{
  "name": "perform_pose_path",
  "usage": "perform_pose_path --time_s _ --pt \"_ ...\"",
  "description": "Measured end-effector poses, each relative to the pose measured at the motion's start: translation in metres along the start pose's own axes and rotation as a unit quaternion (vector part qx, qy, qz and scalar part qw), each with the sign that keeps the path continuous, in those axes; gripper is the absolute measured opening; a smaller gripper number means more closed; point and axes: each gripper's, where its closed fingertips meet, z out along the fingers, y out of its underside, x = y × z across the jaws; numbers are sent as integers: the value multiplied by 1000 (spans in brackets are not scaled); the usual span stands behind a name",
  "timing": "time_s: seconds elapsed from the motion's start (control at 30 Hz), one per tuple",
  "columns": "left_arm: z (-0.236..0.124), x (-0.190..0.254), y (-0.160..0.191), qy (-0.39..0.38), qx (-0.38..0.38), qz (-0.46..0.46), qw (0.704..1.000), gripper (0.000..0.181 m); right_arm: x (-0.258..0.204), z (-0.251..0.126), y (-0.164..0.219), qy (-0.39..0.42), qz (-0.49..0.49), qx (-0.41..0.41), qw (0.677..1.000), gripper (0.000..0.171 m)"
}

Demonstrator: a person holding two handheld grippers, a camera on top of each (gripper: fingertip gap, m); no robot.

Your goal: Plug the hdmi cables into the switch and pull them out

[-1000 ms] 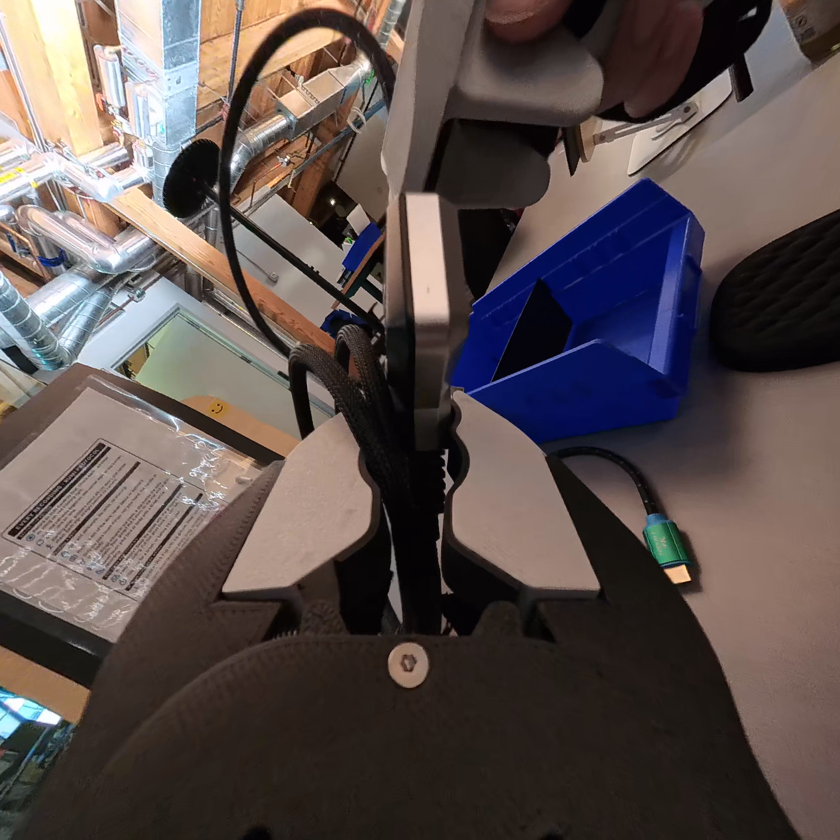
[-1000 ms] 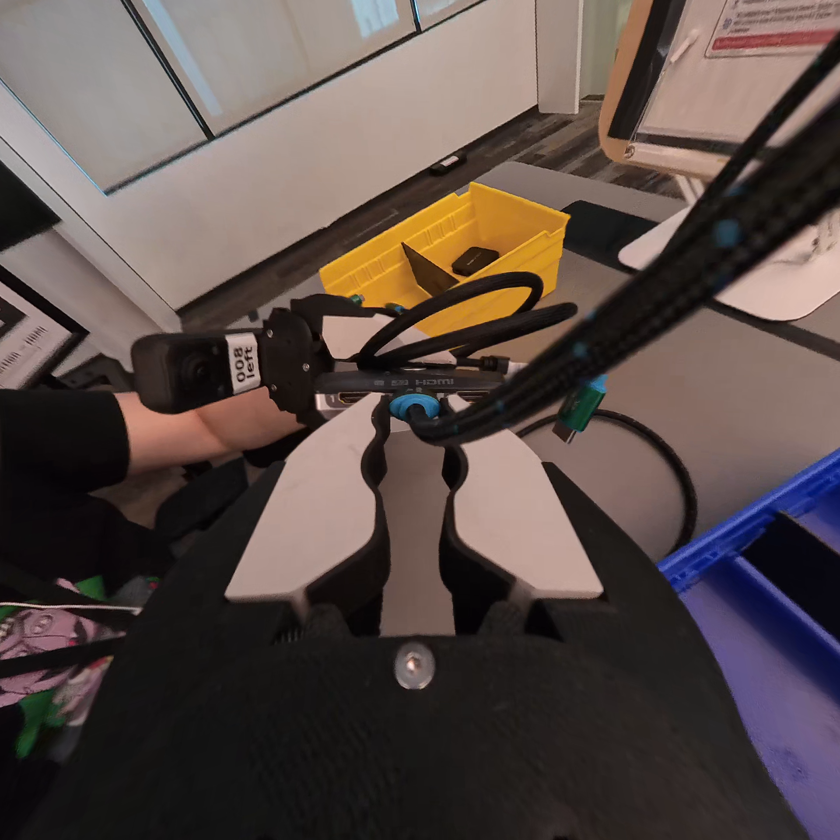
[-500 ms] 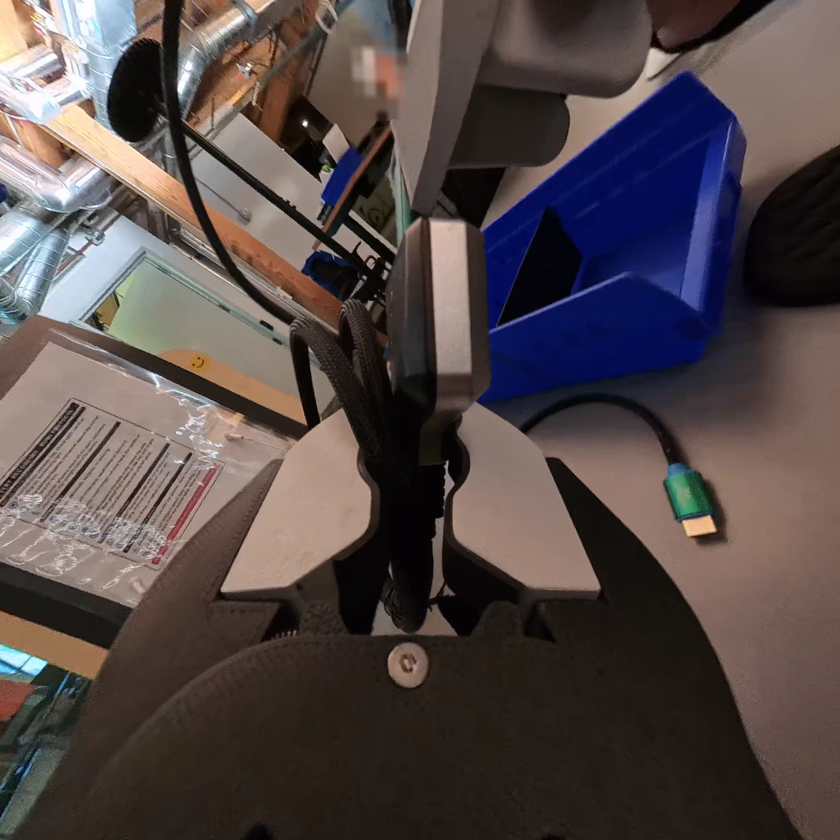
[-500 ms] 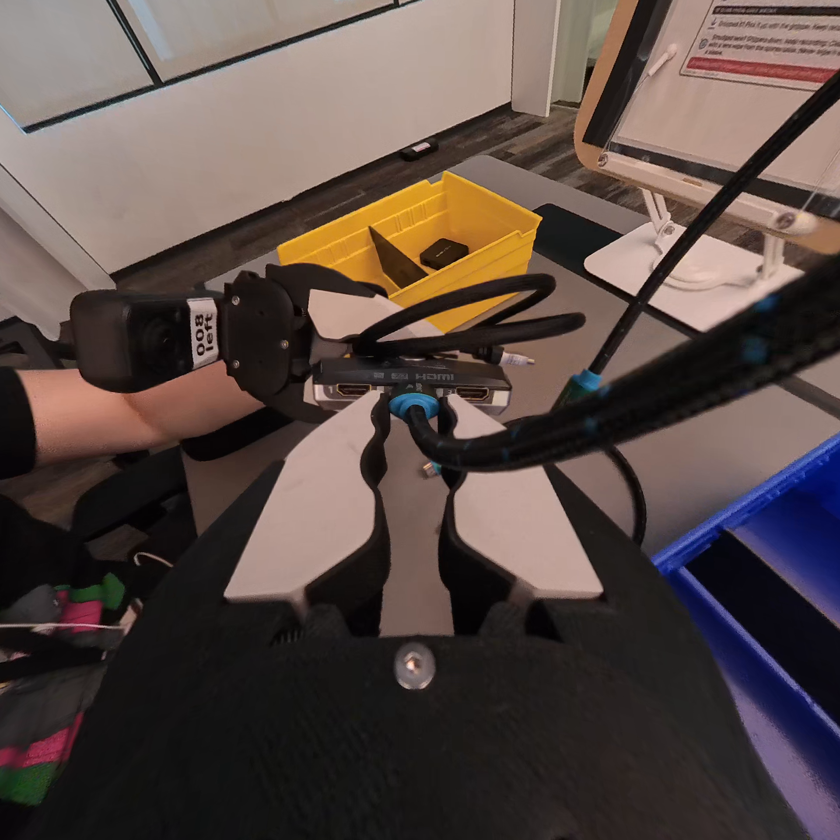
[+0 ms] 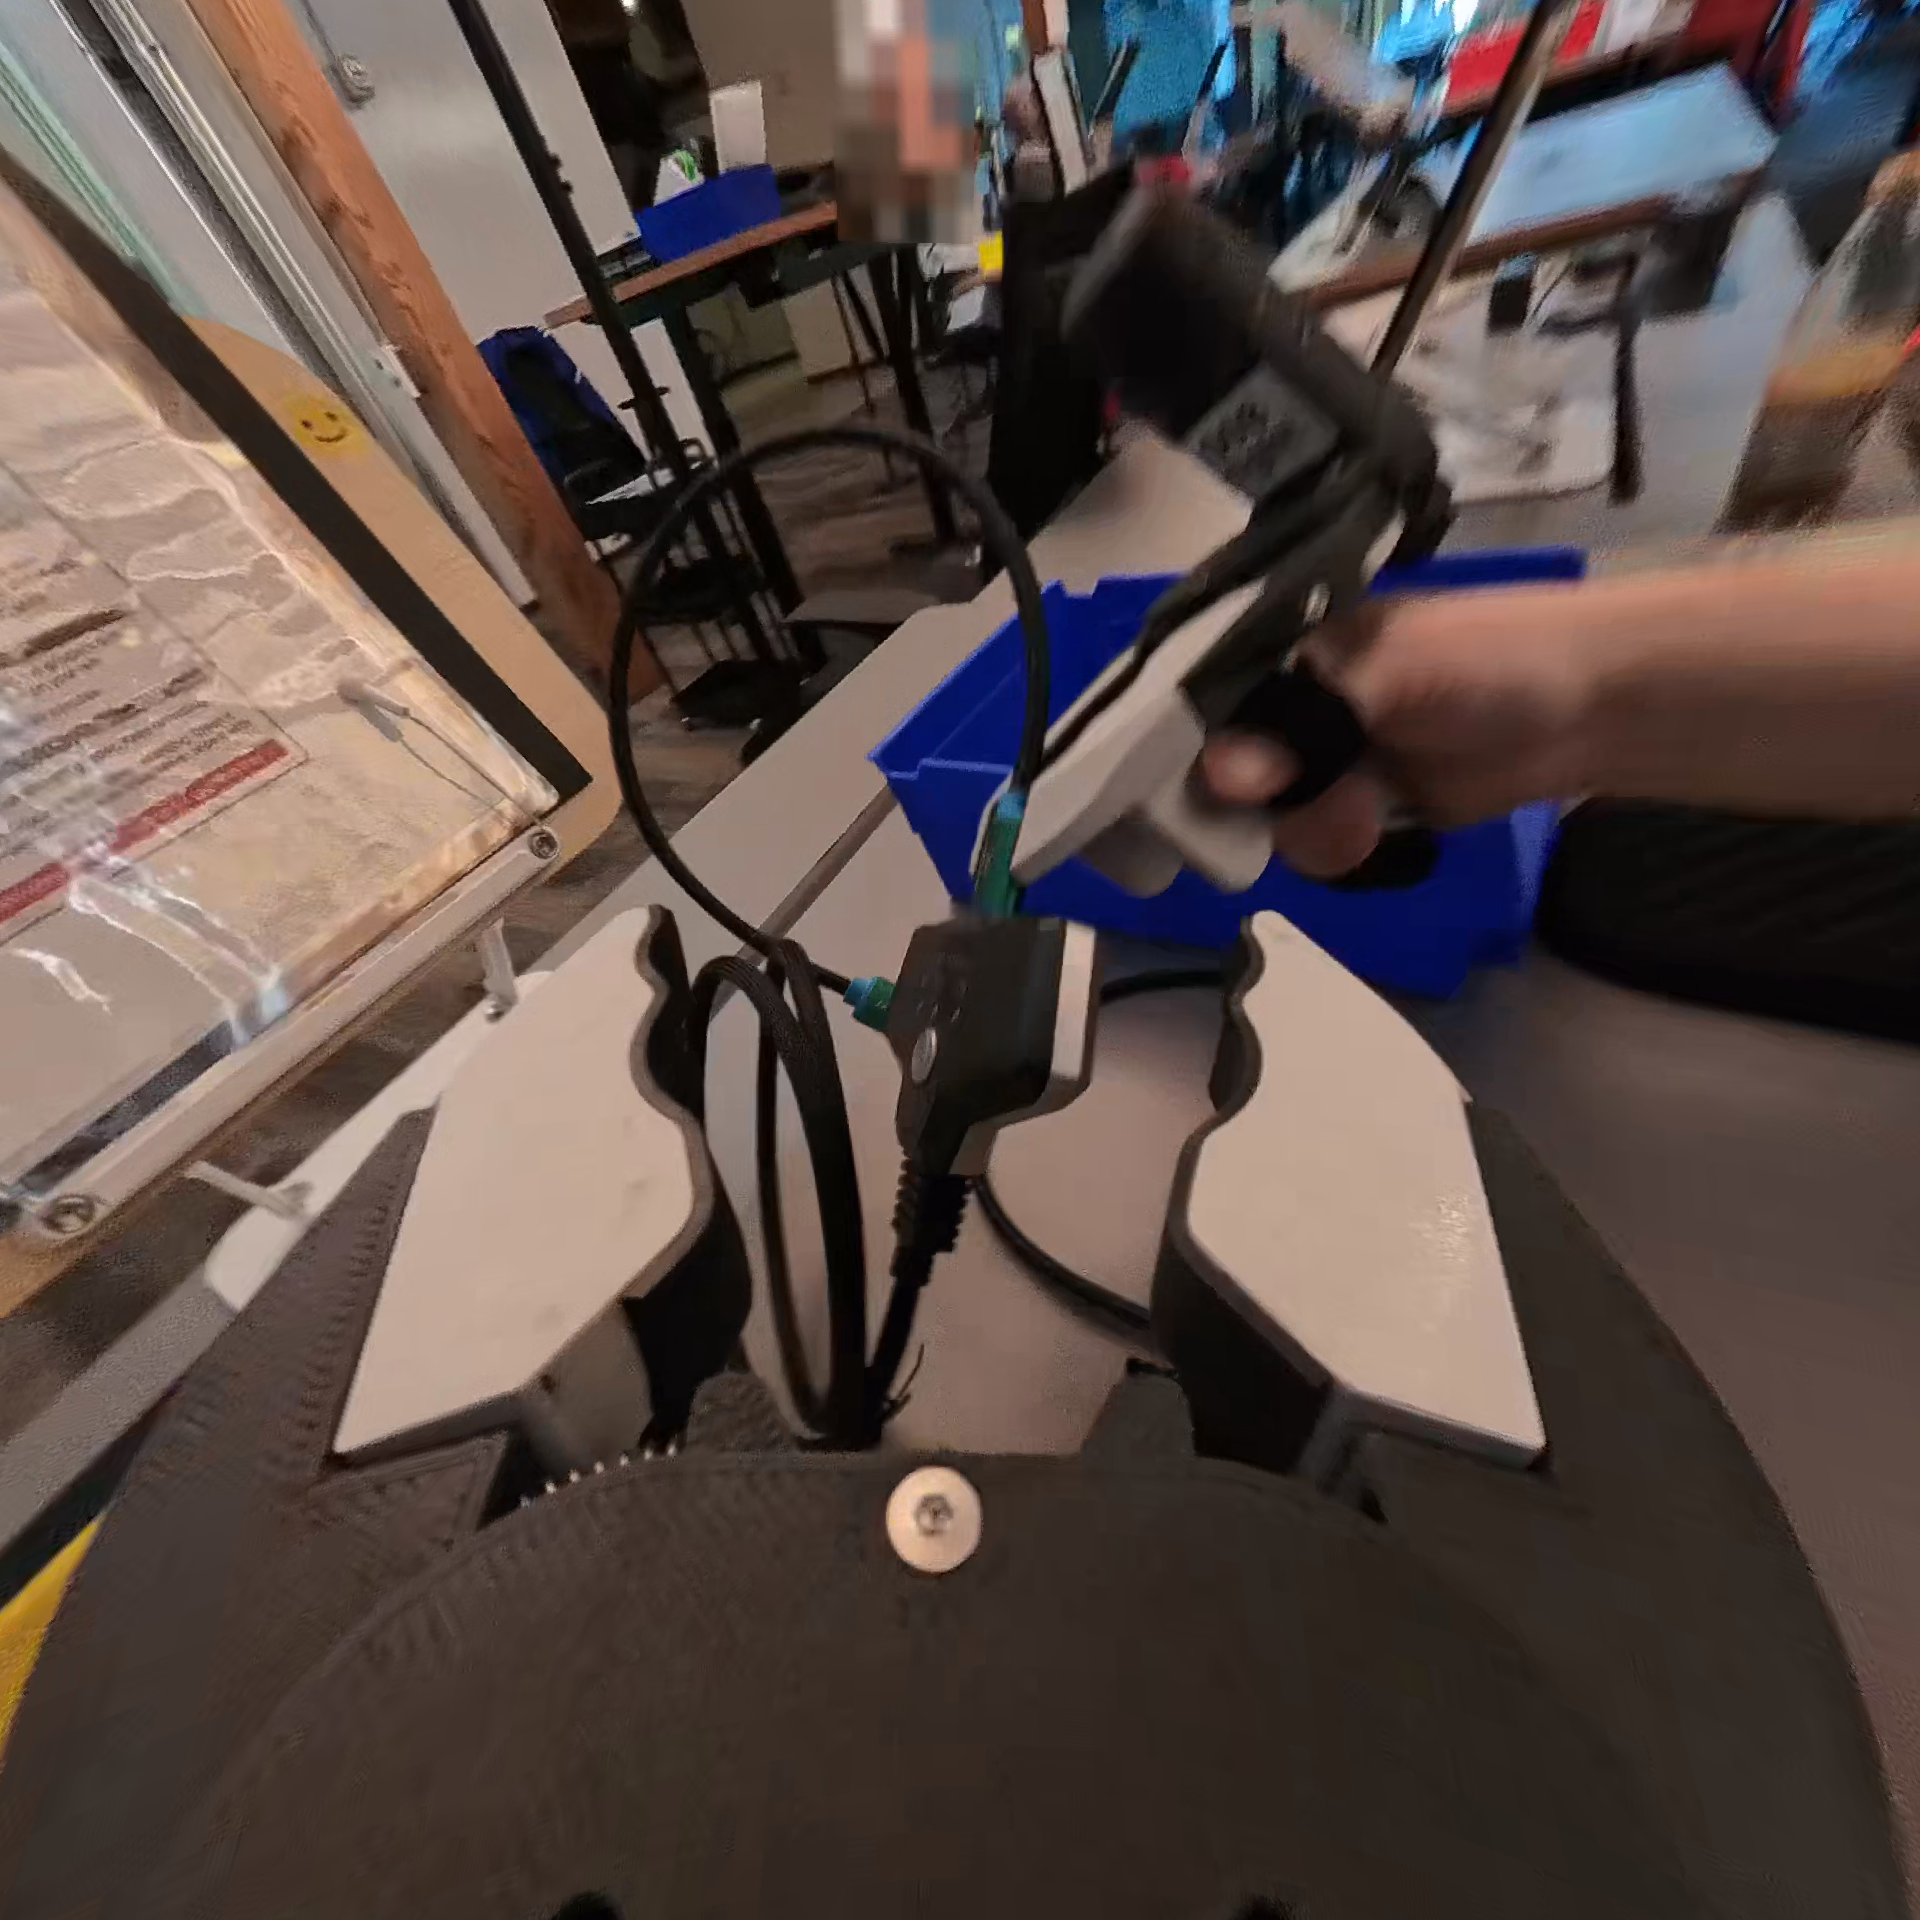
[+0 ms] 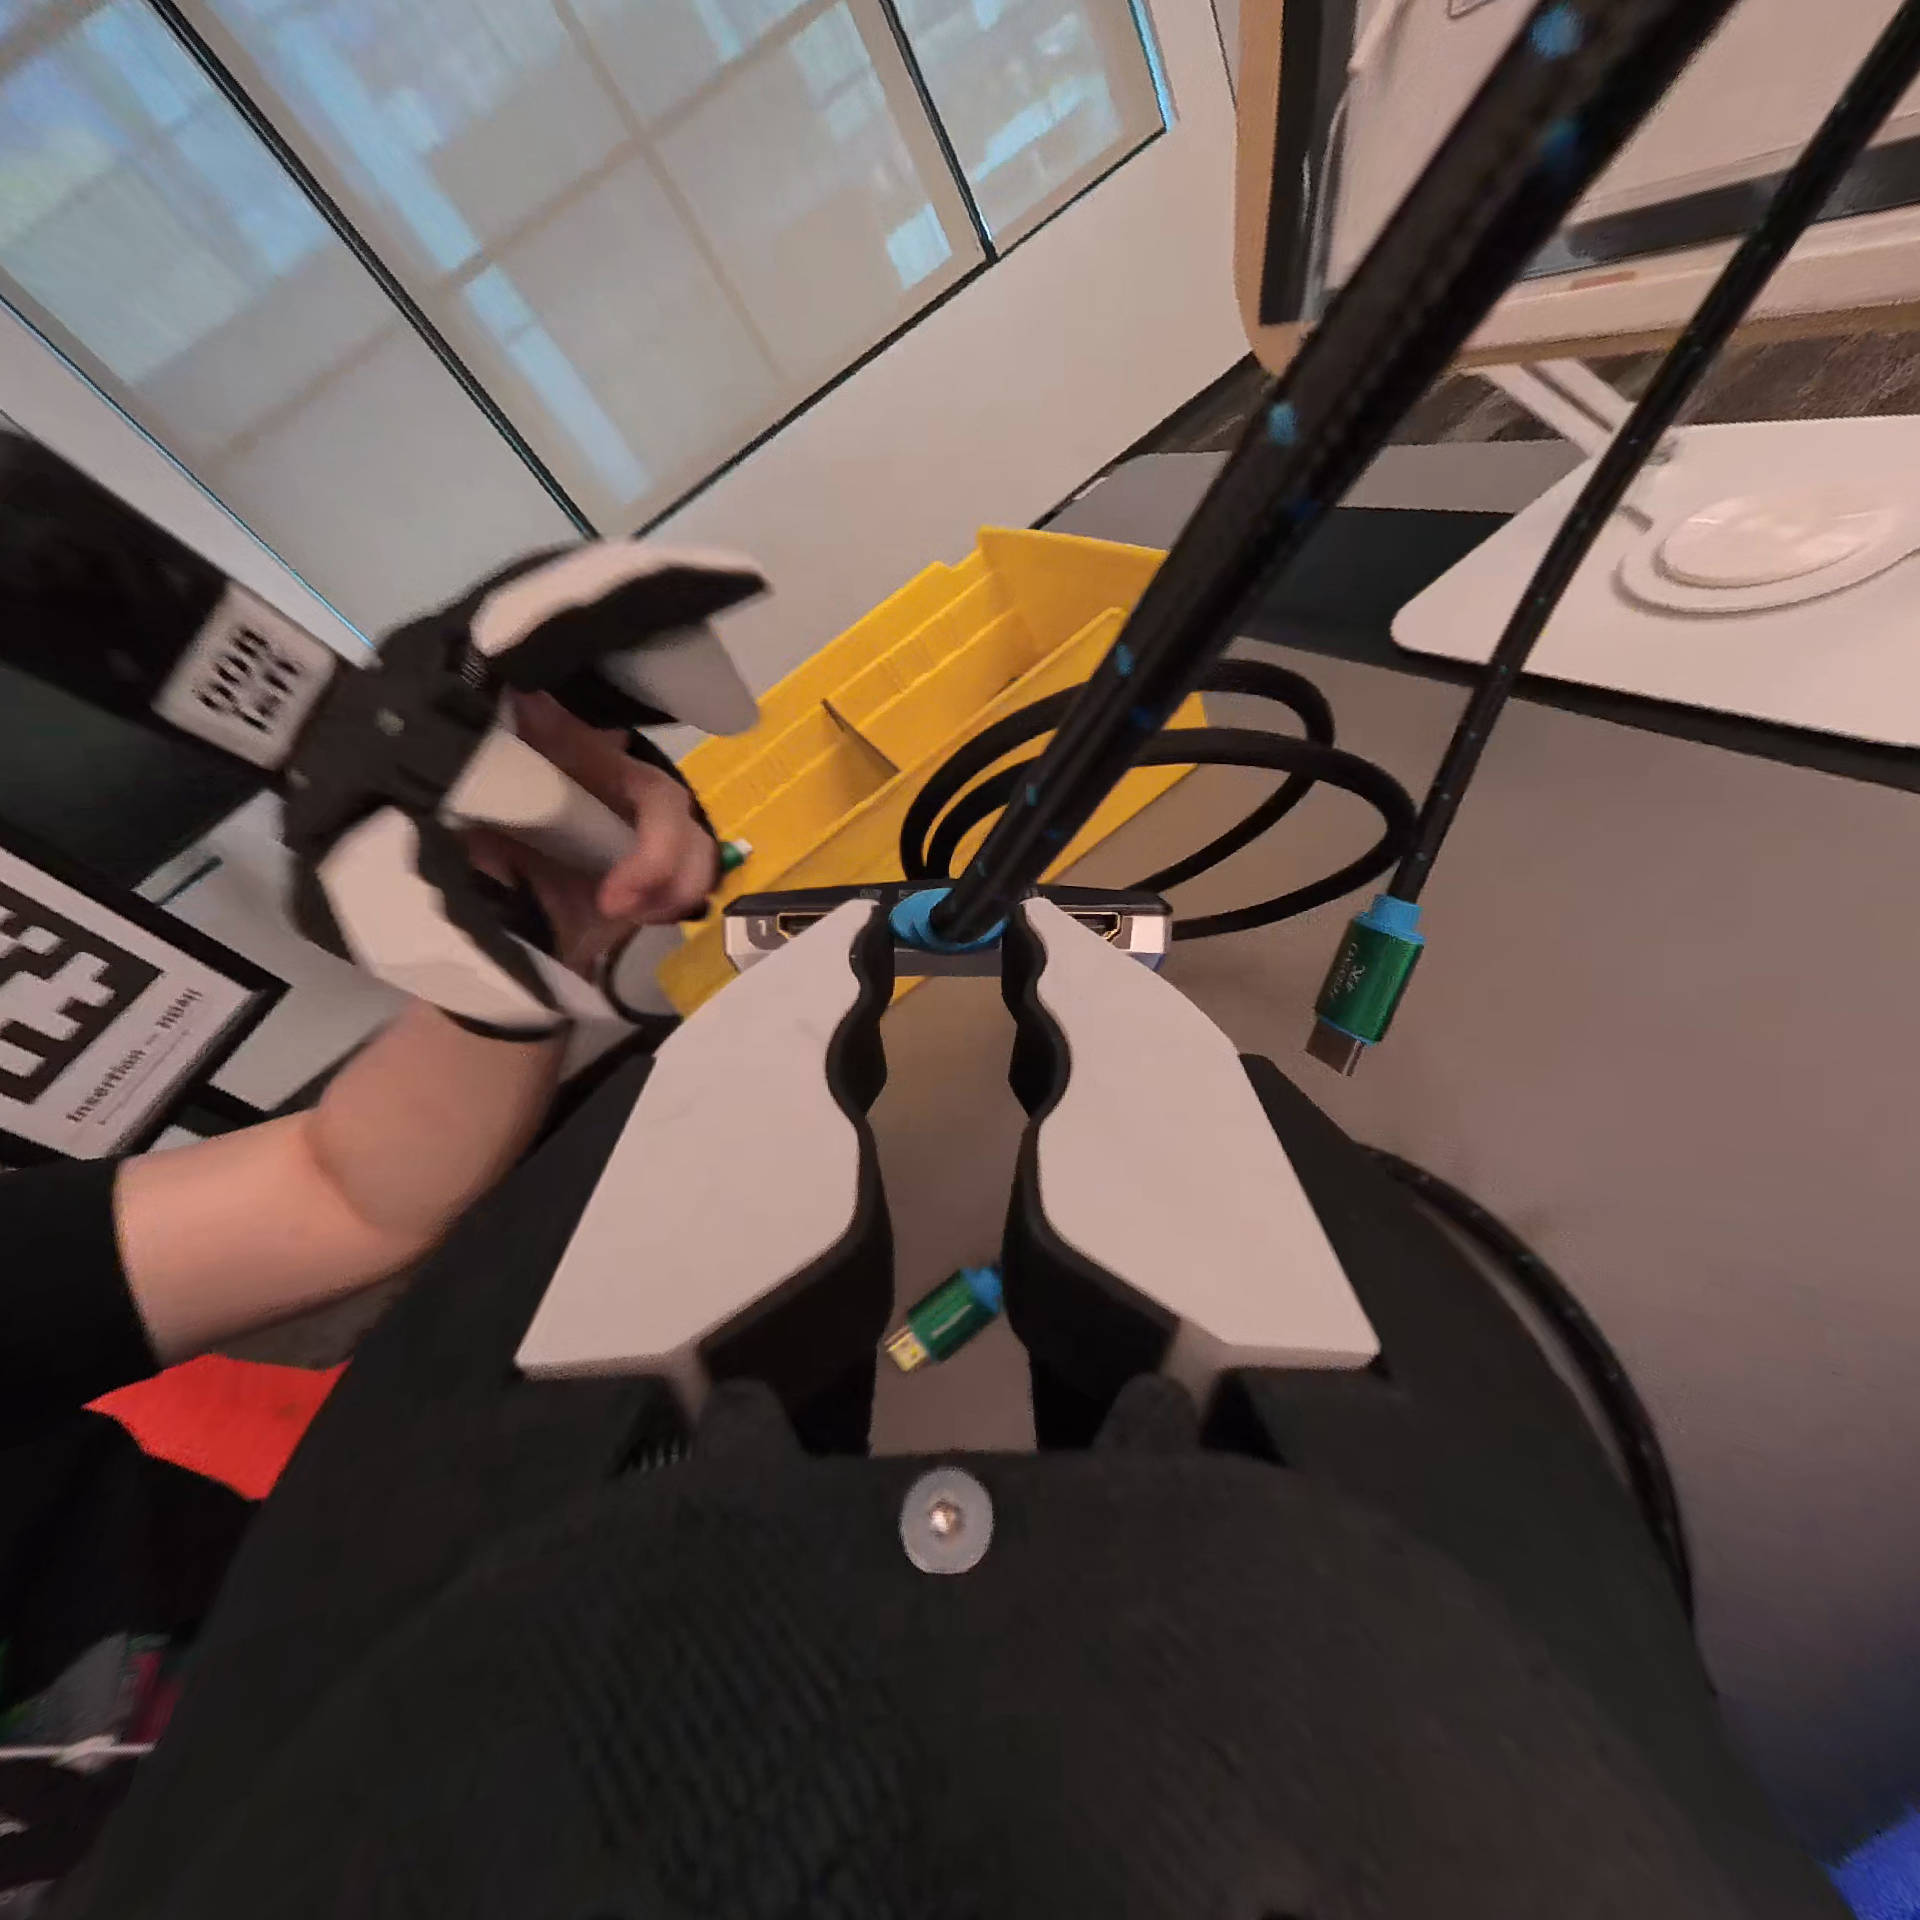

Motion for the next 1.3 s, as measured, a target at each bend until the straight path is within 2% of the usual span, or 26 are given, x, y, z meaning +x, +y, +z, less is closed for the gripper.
perform_pose_path --time_s 0.07,0.13,0.3,0.43,0.5,0.67,0.87,0.97,1.07,1.2,1.3 --pt "-14 -10 -13 15 26 -42 999 96 6 8 1 18 -31 -11 999 22" --pt "-24 -16 -20 29 38 -69 996 88 9 19 7 51 -50 -31 997 22" --pt "-30 -25 -6 12 -13 -42 999 87 17 39 17 68 -44 -5 997 21" --pt "-27 -14 -6 41 -20 -54 998 85 36 52 39 41 63 23 997 21" --pt "-25 -11 -4 44 -28 -46 998 85 44 61 56 32 121 -13 992 22" --pt "-22 -6 0 54 -38 -46 997 83 48 74 55 1 206 -15 979 21" --pt "-25 -7 -1 59 -38 -52 996 83 69 71 62 -6 323 1 946 23" --pt "-27 -8 -2 63 -33 -57 996 82 71 69 72 23 306 -19 952 27" --pt "-29 -8 -3 70 -32 -62 995 82 66 65 85 57 286 -66 954 42" --pt "-31 -8 -3 73 -38 -57 995 82 55 52 102 116 226 -122 959 39" --pt "-33 -8 -4 72 -42 -55 995 82 36 44 112 126 178 -140 966 38"
